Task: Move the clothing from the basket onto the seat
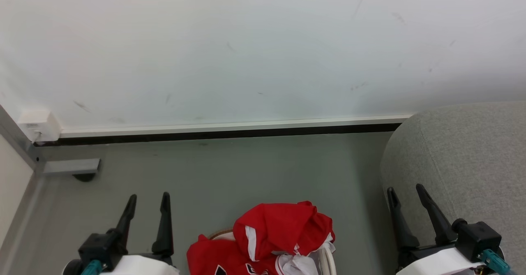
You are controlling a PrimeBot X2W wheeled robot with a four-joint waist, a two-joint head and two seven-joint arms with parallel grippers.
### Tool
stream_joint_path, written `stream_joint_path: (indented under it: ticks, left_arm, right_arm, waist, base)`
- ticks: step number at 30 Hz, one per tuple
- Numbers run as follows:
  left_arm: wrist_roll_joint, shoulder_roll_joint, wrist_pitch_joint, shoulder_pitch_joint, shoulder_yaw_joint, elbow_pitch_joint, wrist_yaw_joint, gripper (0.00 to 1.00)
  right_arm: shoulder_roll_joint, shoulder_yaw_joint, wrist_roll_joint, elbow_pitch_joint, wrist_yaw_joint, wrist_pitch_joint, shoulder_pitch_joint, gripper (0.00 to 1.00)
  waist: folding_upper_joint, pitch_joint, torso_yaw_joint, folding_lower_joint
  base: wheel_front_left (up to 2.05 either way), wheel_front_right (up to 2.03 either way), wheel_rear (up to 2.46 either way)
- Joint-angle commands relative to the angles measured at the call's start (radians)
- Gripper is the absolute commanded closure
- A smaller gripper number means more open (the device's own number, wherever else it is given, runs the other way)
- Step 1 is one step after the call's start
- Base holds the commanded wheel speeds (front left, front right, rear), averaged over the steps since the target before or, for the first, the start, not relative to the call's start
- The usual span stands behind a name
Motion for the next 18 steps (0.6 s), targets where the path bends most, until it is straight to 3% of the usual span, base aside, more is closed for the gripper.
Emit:
stream_joint_path:
  ticks: [1,18]
  left_arm:
    - [0.03,0.0,-0.012,0.005,0.003,-0.008,-0.001,0.0]
    - [0.164,-0.008,-0.041,0.0,0.005,-0.012,-0.006,0.0]
  right_arm:
    - [-0.004,0.0,-0.022,-0.003,-0.002,-0.01,-0.011,0.0]
    - [0.0,0.021,-0.125,-0.003,-0.002,-0.042,-0.019,0.0]
  waist:
    - [0.0,0.0,0.0,0.0]
    - [0.0,0.01,-0.003,0.0]
  base:
    - [0.0,0.0,0.0]
    - [0.0,0.0,0.0]
